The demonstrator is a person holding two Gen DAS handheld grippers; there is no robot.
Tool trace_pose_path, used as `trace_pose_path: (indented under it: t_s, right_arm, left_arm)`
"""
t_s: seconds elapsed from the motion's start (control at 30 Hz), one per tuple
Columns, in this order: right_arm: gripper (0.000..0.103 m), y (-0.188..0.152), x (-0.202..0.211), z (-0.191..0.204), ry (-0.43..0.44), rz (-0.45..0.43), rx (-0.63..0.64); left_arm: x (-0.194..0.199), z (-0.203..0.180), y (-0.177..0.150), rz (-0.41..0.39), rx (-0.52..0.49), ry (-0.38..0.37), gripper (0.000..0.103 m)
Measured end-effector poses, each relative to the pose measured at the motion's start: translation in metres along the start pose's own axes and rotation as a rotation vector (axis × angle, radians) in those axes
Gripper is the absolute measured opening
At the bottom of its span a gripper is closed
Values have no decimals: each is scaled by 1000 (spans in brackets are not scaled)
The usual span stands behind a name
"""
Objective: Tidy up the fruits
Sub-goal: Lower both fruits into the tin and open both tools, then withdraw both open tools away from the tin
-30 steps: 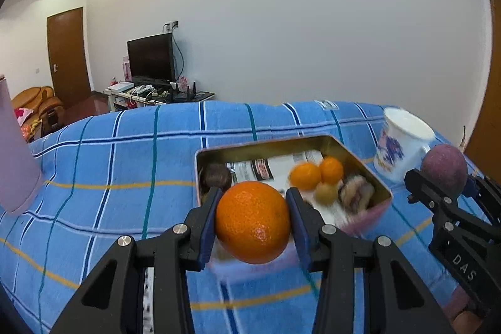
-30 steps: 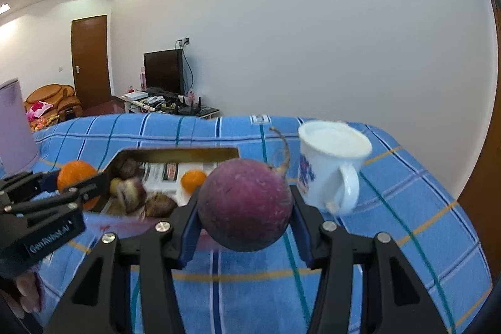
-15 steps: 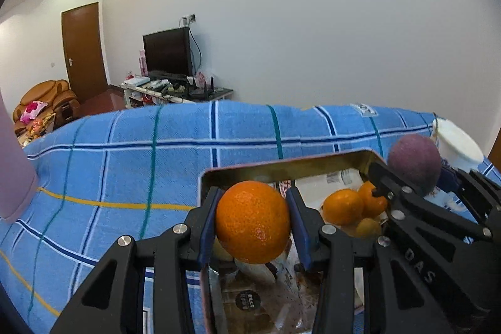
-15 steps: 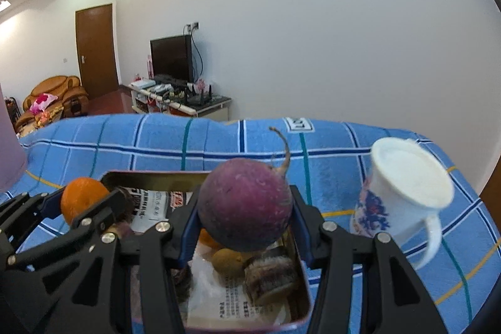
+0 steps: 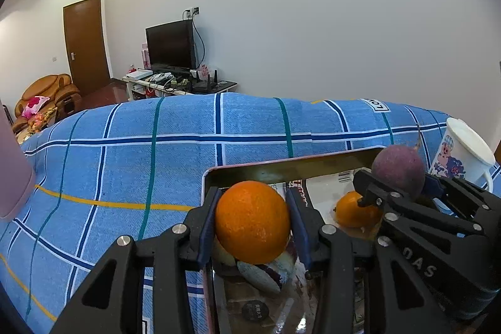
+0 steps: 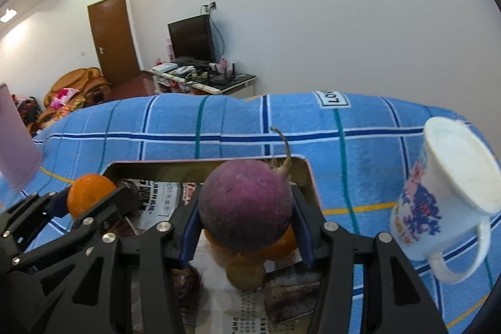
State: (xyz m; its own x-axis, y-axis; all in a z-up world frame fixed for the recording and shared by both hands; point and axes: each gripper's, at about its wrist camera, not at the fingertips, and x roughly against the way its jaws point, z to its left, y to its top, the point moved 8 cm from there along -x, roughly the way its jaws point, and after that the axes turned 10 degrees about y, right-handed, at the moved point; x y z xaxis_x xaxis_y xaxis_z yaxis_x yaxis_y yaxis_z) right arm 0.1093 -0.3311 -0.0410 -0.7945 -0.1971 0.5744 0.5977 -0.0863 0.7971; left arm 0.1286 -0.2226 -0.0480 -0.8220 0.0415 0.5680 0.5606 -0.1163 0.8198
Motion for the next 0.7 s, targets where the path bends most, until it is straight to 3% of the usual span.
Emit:
trace_pose_path:
  t_s: [0.13,0.2,0.23,0.3,0.4,0.5,0.7]
  right_arm:
    - [57,0,7,-2,54,-25,-28]
    - [64,-1,11,-5,78,-37,-58]
    - [80,0,14,-6,100,-50,-77]
    - [103,3,23,-4,184,-100,-119]
    - [103,9,43,4,230,-189,-125]
    - [103,10,65,6,169,-274,-94]
    - [103,9,89,-5,41,-354,-107]
  left_arm:
    - [0,1,-1,1,3,2,45]
    - [-1,2,-1,4,7,10,48]
    - [0,1,-2,9,7,0,55]
    - [3,-5,-2,0,-2,-42,82]
    - [23,-14,4,-87,-49,-10,87]
    - [34,-16,6,-147,-72,28,90]
    - [38,-8,-1,-109,-6,-27,91]
